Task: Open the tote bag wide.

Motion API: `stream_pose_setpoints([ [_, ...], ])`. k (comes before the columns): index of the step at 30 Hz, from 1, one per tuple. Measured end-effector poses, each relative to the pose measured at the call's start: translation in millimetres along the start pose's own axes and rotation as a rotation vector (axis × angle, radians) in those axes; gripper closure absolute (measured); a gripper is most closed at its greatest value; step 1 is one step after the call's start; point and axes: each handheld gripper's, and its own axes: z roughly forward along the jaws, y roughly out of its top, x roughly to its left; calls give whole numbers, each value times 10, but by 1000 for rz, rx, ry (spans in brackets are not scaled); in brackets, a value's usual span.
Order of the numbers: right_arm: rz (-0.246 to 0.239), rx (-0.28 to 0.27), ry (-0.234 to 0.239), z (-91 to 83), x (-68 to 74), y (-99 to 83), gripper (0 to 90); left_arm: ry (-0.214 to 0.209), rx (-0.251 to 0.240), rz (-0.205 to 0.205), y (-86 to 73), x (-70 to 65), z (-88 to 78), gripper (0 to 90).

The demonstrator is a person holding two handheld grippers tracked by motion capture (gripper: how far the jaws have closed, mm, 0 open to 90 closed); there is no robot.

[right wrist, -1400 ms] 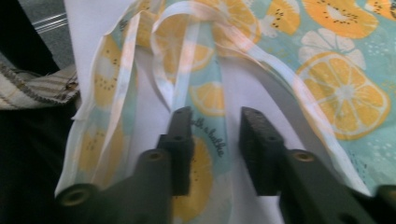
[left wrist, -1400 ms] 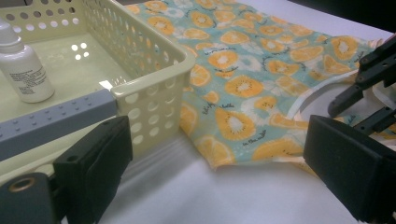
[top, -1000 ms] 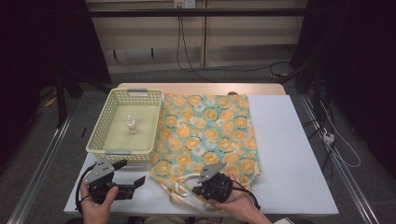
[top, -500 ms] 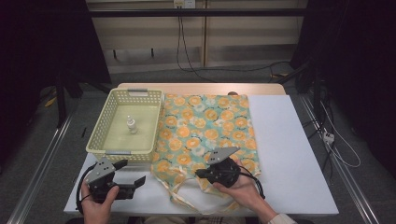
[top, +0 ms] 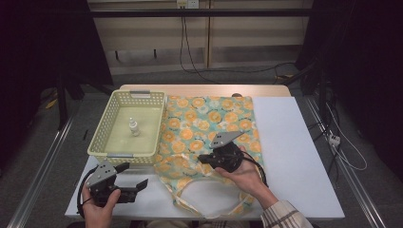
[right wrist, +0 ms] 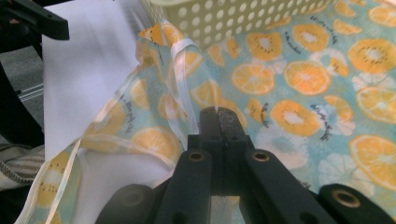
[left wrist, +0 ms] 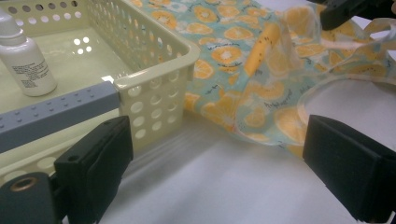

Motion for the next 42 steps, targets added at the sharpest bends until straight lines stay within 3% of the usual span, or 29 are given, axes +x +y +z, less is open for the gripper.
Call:
stream_pose_setpoints([
  [15, 9, -26, -30, -17, -276, 223, 900, -3, 2, -5, -3, 5, 3, 83],
  [25, 5, -21, -47, 83, -413, 366, 900, -1, 2, -4, -4, 1, 5, 83],
  [42, 82, 42, -85, 398, -852, 367, 900, -4, 7, -4, -6, 1, 11, 83],
])
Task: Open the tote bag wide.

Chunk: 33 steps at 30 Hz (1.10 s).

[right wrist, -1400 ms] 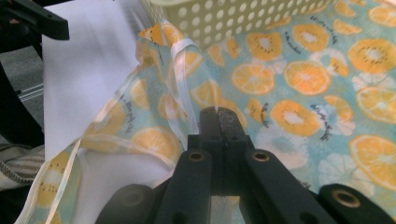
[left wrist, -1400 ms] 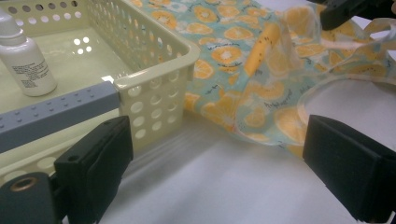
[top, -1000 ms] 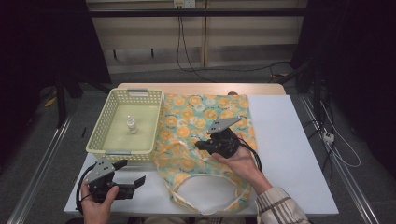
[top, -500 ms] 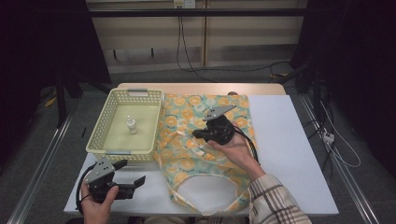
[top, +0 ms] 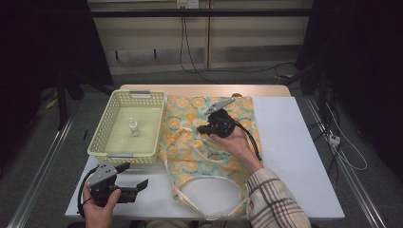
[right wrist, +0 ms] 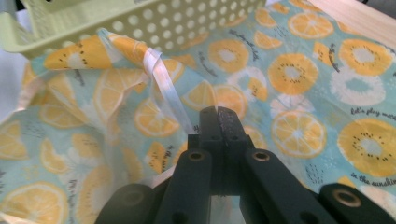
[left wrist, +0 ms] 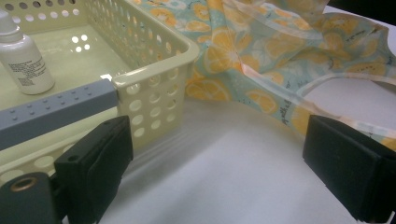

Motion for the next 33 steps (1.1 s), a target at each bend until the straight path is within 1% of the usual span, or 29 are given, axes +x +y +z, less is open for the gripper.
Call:
stream_pose_setpoints([
  [3, 13, 20, -6, 66, -63, -40, 900, 0, 0, 0, 0, 1, -1, 83],
  [7, 22, 41, -11, 141, -105, -83, 900, 0, 1, -1, -1, 3, -1, 83],
  [10, 22, 51, -12, 196, -107, -112, 900, 0, 2, -1, -2, 4, -2, 83],
  [11, 15, 56, -12, 206, -109, -118, 900, 0, 2, -2, -2, 6, -3, 83],
  [15, 24, 55, -7, 238, -100, -150, 888, -1, 2, 2, -4, 9, -6, 83],
  [17, 25, 55, -7, 234, -91, -159, 851, -1, 1, 2, -4, 9, -7, 83],
  [20, 36, 46, -12, 210, -82, -183, 767, 0, 2, 2, -4, 7, -6, 83],
  [22, 43, 39, -7, 180, -82, -196, 710, 2, 3, -1, -4, 1, -3, 83],
  [24, 58, 24, -9, 129, -80, -204, 658, 1, 3, 3, -3, 0, -1, 83],
  [26, 57, 4, 3, 68, -61, -203, 614, 2, 3, 1, -4, -3, -1, 83],
  [29, 50, -5, 10, 2, -17, -232, 572, 2, 4, 3, -4, 1, -2, 83],
  [30, 50, -8, 9, -20, -3, -249, 560, -1, 4, -6, -6, -5, 0, 83],
  [33, 57, -25, 20, -92, 38, -309, 522, -1, 5, 1, -5, -4, 1, 83],
])
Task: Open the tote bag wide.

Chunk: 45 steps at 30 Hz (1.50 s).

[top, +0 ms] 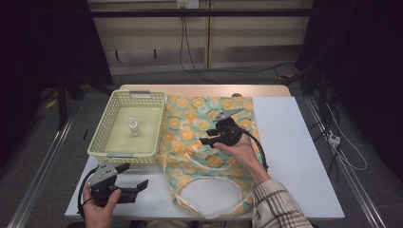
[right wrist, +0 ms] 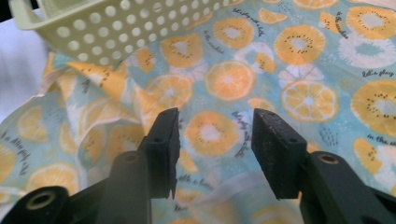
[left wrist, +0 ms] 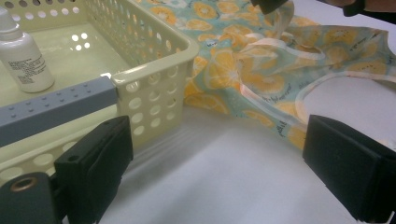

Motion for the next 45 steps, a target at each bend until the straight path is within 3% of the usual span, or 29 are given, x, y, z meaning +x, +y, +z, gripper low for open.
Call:
stream_pose_setpoints([
  [4, -3, -1, -14, -95, 69, -80, 437, -1, 0, -1, 0, 2, 3, 83],
  [8, -15, -8, -18, -202, 123, -124, 418, -4, 2, 2, 4, 1, 7, 83],
  [10, -21, -23, -46, -256, 154, -140, 395, -4, 1, 2, 5, 1, 7, 83],
  [17, -23, -65, -78, -445, 230, -158, 334, -5, 3, 3, 6, 4, 14, 83],
  [21, -19, -39, -57, -468, 281, -296, 342, -4, 1, 2, 6, 8, 14, 83],
  [25, -30, 34, -43, -399, 359, -480, 368, -6, 2, 0, 7, -3, 18, 83],
  [28, -36, 58, -21, -373, 418, -574, 403, -2, 2, 3, 8, 0, 17, 83],
  [34, -73, 101, 11, -291, 537, -676, 443, -5, 3, 1, 7, -2, 21, 83],
  [39, -99, 142, 10, -170, 546, -702, 484, -6, 3, 0, 6, 3, 16, 83],
  [42, -104, 164, -2, -101, 545, -698, 566, -6, 6, 1, 6, 4, 19, 83],
  [45, -104, 178, -4, -41, 528, -701, 706, -7, 4, 0, 6, 0, 20, 83],
])
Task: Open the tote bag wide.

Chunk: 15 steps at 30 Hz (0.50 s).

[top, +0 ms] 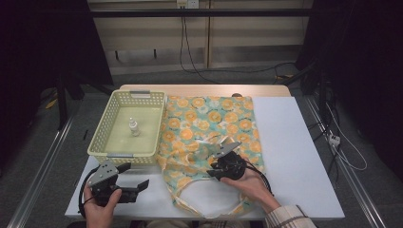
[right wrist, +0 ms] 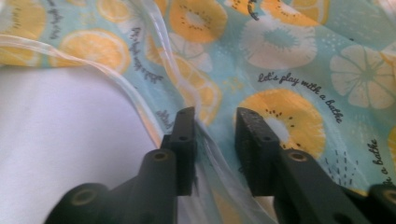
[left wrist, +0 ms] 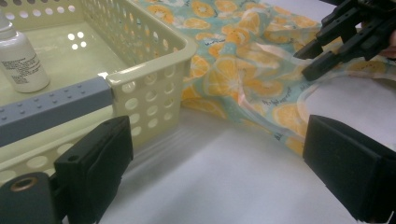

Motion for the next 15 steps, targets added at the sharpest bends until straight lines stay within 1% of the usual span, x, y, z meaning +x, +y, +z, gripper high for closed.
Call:
stream_pose_setpoints([
  [1, -2, -5, -4, 7, -1, 1, 721, -1, 1, 0, 0, 2, -2, 83],
  [3, -2, -5, -17, 8, -2, 3, 780, -1, 1, 0, 0, 3, -2, 83],
  [4, 6, -8, -24, 9, -3, -1, 809, -1, 1, 0, 1, 3, -2, 82],
  [7, -12, -14, -15, 11, -21, -14, 827, 0, 0, 0, 0, -1, -1, 82],
  [9, 5, -20, -12, 12, -29, -23, 826, -1, 1, 0, 0, -1, 1, 83],
  [11, 12, -27, -8, 12, -33, -31, 828, 0, 1, -2, 0, -2, 2, 83],
  [12, 17, -21, -10, 12, -28, -25, 840, 0, 3, -2, -1, -1, 1, 83],
  [13, 9, -14, -17, 11, -30, -15, 887, -1, 4, -1, 0, 0, 1, 83],
  [15, 31, -13, -11, 14, -45, -6, 900, 1, 3, -1, 0, -1, 2, 83],
])
